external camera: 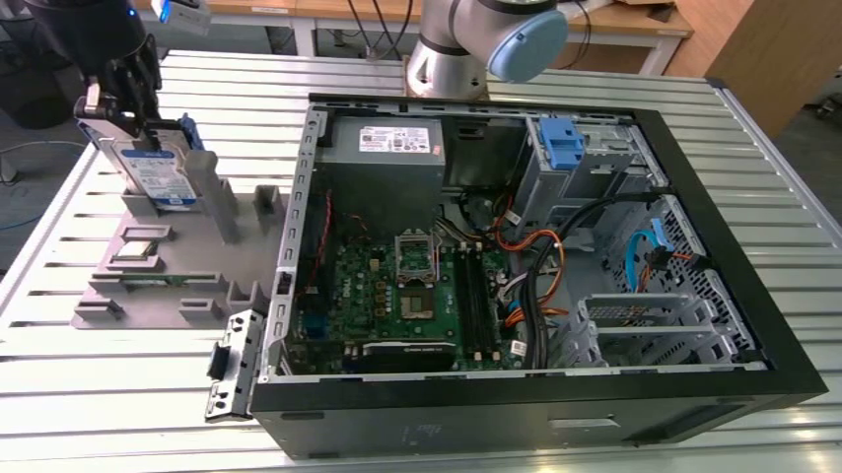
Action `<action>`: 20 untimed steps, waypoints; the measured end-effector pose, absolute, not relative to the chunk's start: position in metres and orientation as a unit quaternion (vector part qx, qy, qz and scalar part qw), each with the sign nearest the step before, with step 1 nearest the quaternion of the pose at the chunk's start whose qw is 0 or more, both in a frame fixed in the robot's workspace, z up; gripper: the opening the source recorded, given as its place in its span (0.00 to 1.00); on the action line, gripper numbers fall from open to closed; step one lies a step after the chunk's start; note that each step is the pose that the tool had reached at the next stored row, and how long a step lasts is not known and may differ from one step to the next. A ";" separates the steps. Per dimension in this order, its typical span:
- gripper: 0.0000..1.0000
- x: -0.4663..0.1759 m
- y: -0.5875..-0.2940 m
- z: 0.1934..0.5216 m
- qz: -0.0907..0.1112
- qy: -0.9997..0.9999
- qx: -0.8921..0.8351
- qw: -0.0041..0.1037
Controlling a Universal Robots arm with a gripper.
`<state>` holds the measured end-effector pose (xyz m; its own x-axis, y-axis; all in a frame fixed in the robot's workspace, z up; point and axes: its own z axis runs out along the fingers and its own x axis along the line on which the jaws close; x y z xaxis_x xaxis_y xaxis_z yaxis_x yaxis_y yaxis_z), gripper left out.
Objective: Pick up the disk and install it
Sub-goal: 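Pick up the disk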
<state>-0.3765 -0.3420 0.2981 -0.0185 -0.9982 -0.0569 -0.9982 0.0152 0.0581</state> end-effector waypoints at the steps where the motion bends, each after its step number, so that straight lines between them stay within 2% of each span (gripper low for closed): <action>1: 0.35 -0.377 -0.342 0.299 -0.041 -0.712 0.701 0.000; 20: 0.35 -0.377 -0.342 0.309 -0.041 -0.712 0.701 0.000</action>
